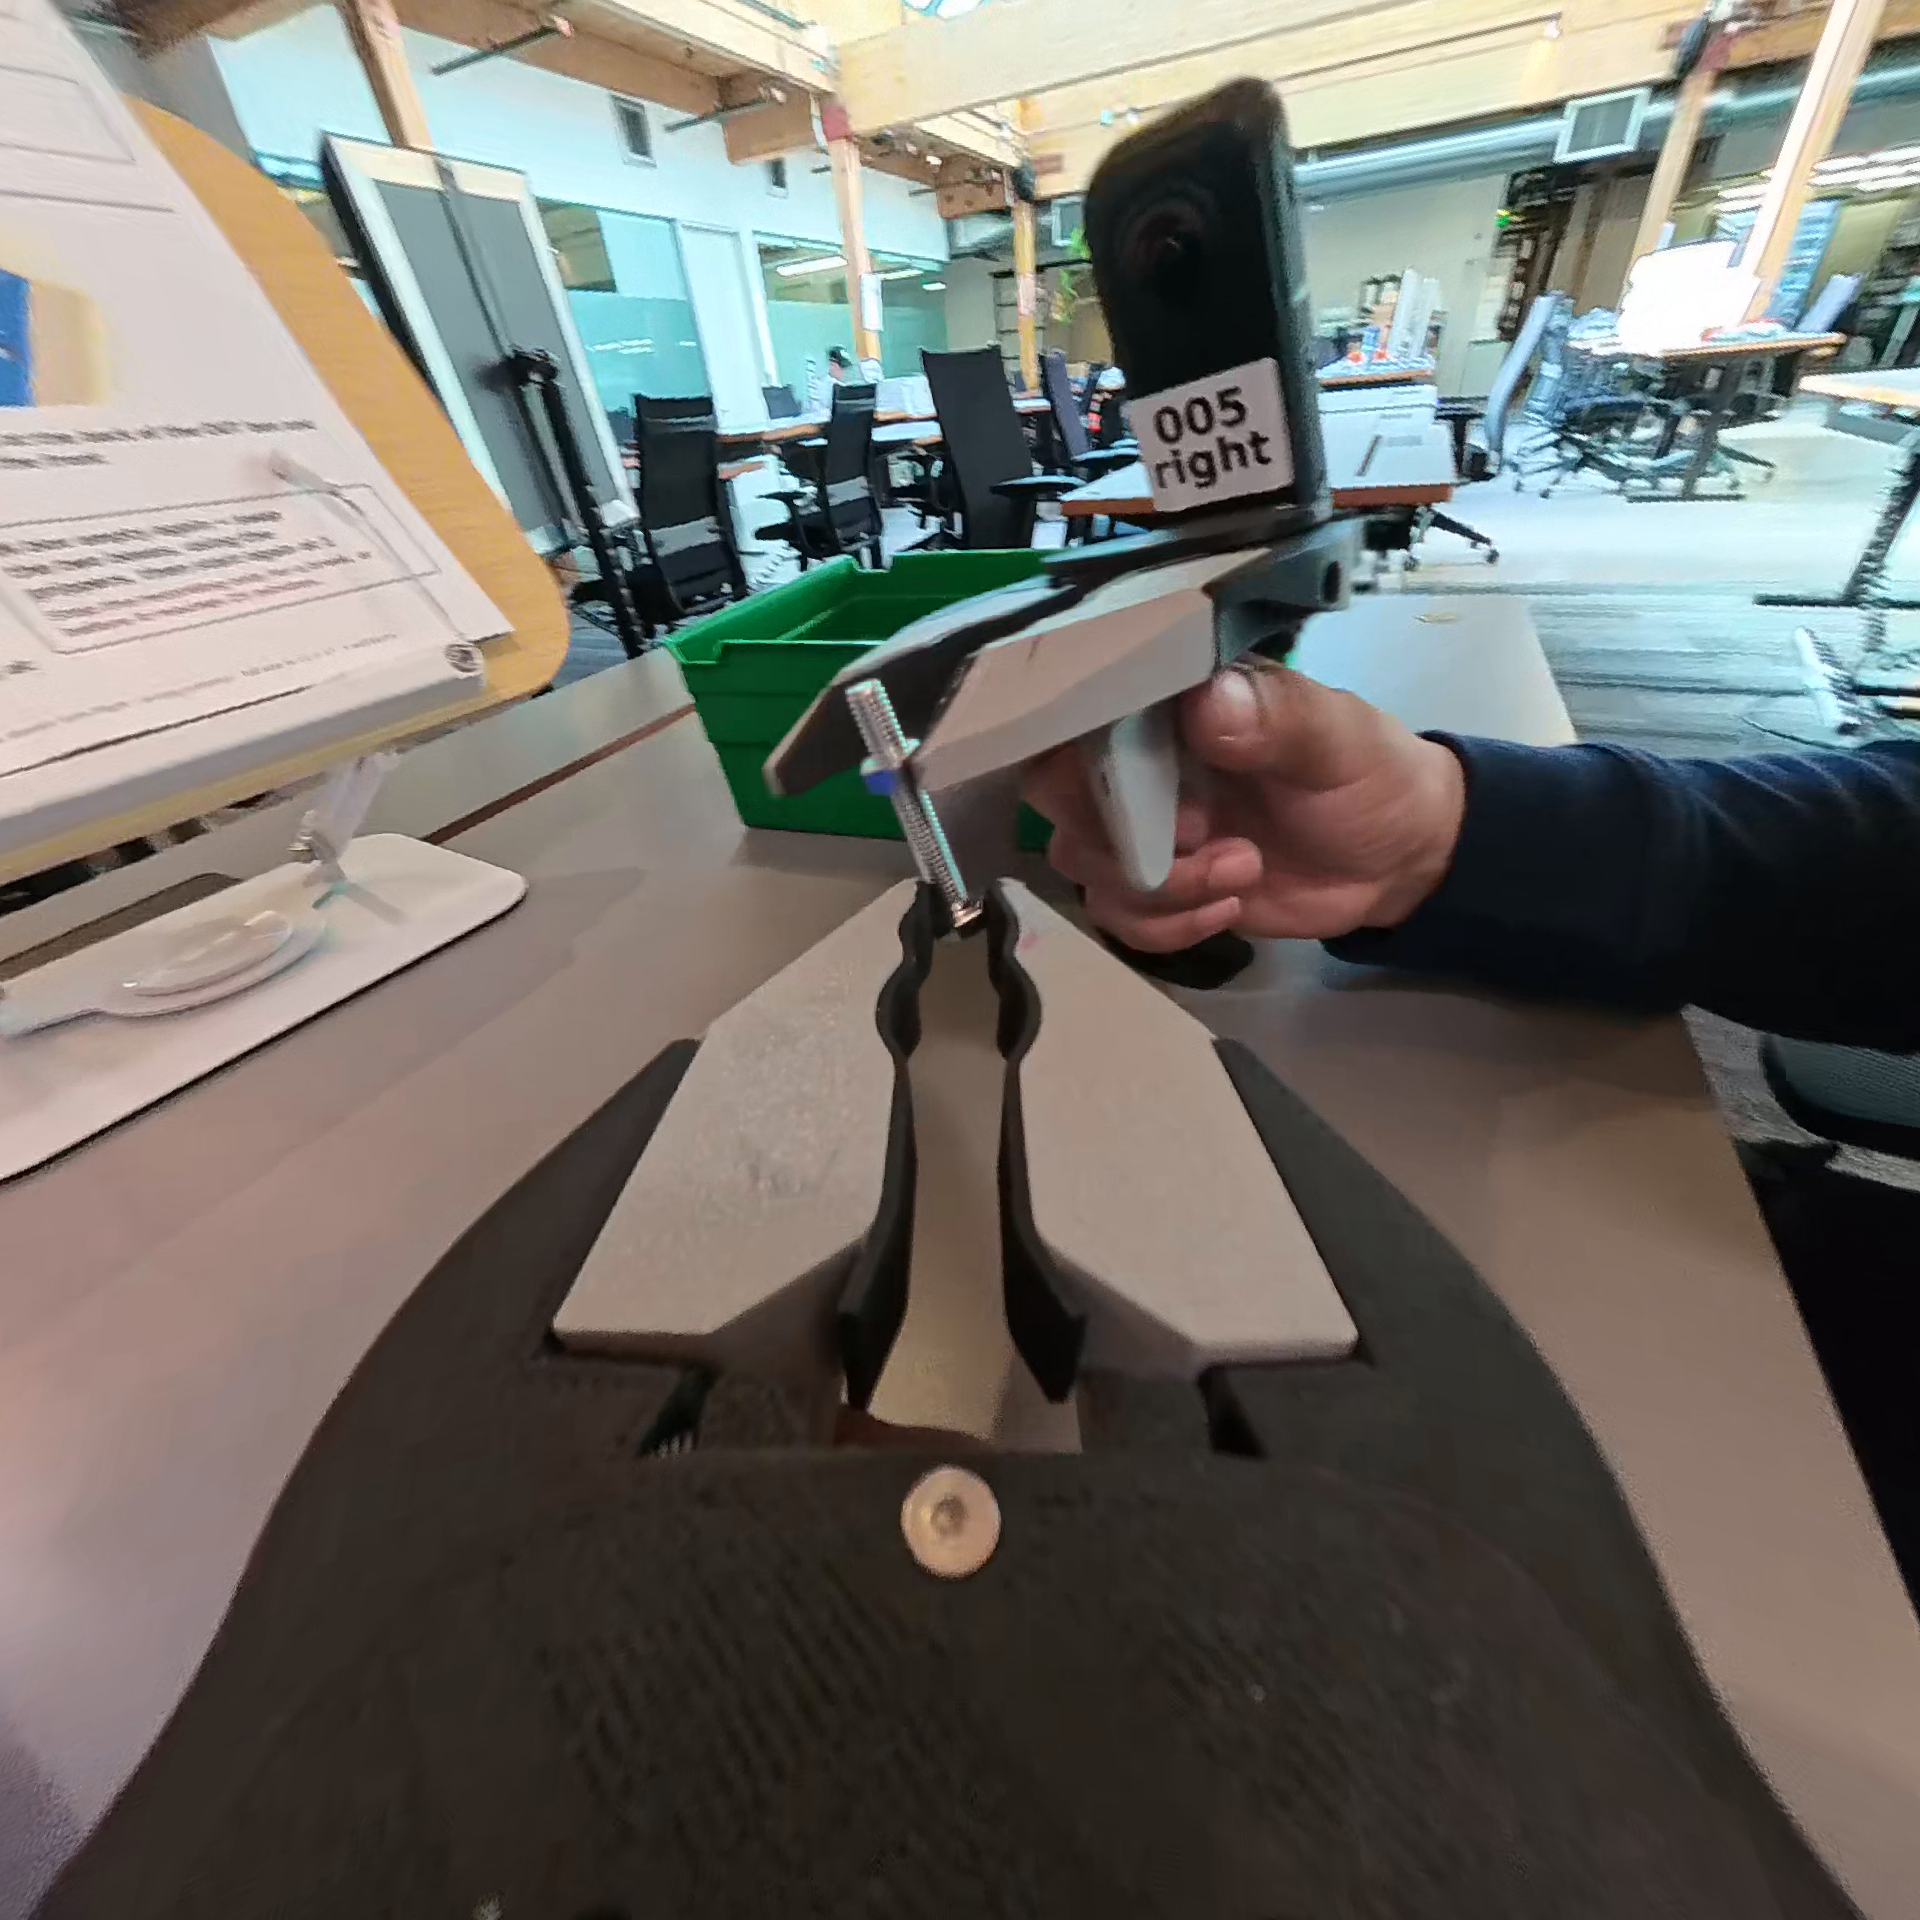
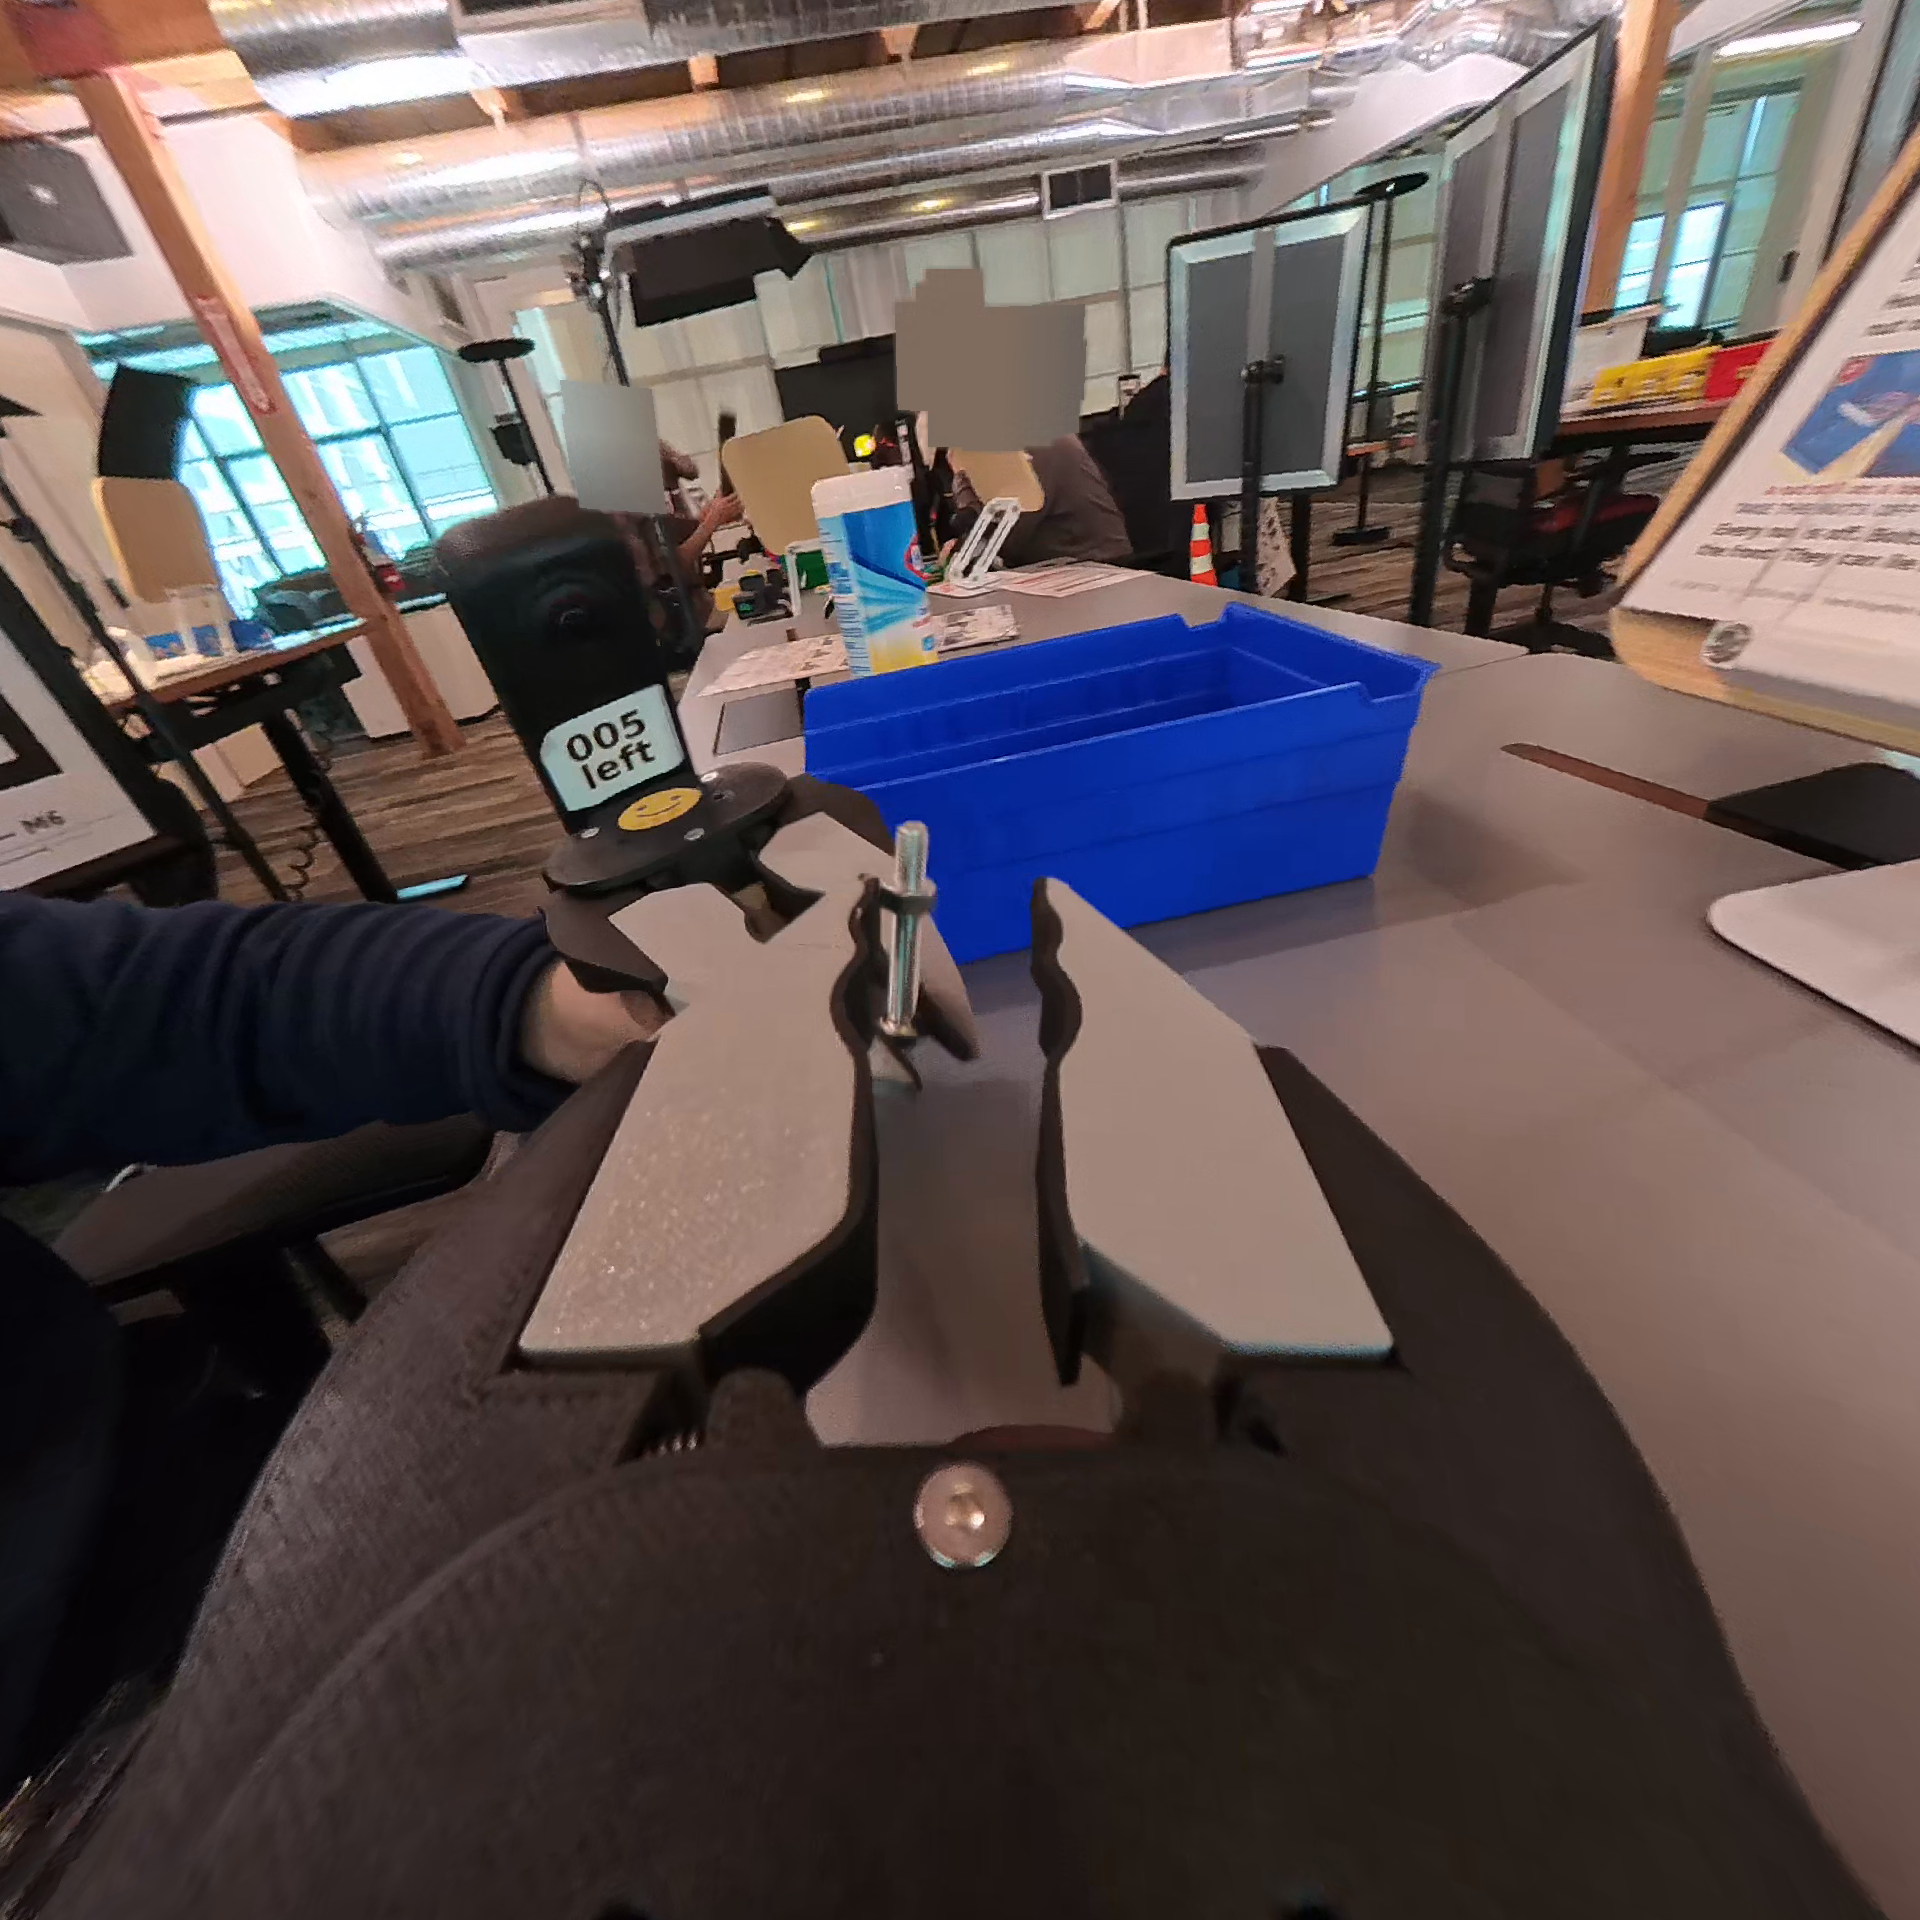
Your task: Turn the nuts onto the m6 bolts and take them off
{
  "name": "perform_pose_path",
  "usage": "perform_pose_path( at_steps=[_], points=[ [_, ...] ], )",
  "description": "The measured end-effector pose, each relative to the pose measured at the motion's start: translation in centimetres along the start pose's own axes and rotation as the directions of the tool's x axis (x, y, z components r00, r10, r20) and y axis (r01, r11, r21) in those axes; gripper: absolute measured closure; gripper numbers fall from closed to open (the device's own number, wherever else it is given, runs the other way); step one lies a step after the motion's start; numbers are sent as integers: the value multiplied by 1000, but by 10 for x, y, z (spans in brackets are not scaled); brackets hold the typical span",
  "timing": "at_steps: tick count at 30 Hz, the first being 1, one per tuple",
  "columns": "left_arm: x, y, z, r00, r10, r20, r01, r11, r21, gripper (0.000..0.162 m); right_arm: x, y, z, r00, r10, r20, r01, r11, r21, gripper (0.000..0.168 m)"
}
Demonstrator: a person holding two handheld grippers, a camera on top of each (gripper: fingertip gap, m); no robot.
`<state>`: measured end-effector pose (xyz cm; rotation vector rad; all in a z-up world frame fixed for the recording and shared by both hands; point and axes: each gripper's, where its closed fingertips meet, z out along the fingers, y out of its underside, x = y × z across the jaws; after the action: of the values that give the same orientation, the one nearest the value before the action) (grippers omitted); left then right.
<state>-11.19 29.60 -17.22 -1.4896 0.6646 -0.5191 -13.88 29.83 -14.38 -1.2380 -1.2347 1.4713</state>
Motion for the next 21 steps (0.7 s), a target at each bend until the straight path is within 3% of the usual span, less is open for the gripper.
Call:
perform_pose_path(
  at_steps=[2, 8, 14, 17, 21],
  points=[
    [-12, -6, -5, 999, -27, 43, 26, 999, 40, 155, 10, -5, -7, 999, 23, -36, -23, 999, 27, 153],
    [-11, 2, -2, 999, -29, 27, 29, 1000, -1, 154, -5, -7, -3, 995, 69, 66, -72, 997, 38, 137],
    [-5, 1, -1, 999, 35, 36, -35, 999, -5, 154, 8, 5, 0, 999, 35, -32, -36, 999, -38, 138],
    [-15, 1, -4, 998, 10, 58, -10, 1000, -1, 154, 12, -8, -11, 993, 114, 4, -114, 993, 42, 143],
    [-5, 5, 0, 998, 53, 40, -52, 998, -27, 154, -4, -4, -1, 998, 43, 35, -43, 999, 8, 138]
  ],
)
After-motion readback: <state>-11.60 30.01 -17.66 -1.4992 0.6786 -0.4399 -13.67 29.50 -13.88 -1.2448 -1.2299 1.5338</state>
